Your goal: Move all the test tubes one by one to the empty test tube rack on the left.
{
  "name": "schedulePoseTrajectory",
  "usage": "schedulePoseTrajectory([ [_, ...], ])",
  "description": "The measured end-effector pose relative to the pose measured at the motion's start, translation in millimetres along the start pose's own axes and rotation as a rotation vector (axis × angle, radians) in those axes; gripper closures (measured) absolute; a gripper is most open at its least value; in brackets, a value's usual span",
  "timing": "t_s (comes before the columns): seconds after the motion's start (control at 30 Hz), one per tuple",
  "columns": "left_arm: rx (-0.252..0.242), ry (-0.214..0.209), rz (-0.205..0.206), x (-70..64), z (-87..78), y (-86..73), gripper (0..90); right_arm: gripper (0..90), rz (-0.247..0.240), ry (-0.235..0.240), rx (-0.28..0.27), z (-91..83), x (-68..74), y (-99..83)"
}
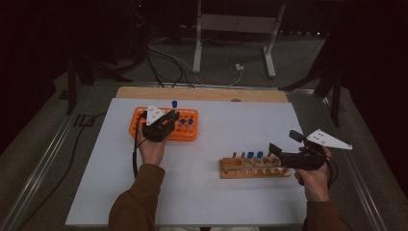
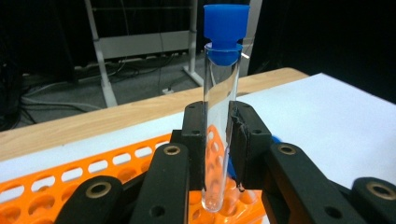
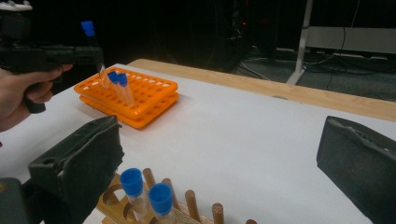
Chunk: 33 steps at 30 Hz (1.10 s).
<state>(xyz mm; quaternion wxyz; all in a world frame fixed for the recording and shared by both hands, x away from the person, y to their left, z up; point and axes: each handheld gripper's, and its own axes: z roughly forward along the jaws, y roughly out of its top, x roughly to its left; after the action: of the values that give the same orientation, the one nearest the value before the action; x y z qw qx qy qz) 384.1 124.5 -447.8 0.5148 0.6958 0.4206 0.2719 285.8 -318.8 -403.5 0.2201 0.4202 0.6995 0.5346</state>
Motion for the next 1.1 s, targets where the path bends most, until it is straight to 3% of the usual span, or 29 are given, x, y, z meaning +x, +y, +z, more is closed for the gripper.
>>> schedulePoseTrajectory([
  [0.23, 0.017, 0.004, -0.030, 2.7, 11.4, -9.3, 78.2, 0.3, 0.001, 0.005, -0.008, -1.5, -1.0, 0.2],
  [0.7, 0.062, 0.011, -0.054, 6.3, 23.6, -28.1, 78.3, 0.3, 0.008, 0.021, -0.019, -3.5, -3.0, -1.3],
  [1.1, 0.157, 0.013, -0.034, 4.0, 26.8, -40.8, 78.8, 0.3, 0.004, 0.028, -0.015, -3.5, -2.8, -2.4],
])
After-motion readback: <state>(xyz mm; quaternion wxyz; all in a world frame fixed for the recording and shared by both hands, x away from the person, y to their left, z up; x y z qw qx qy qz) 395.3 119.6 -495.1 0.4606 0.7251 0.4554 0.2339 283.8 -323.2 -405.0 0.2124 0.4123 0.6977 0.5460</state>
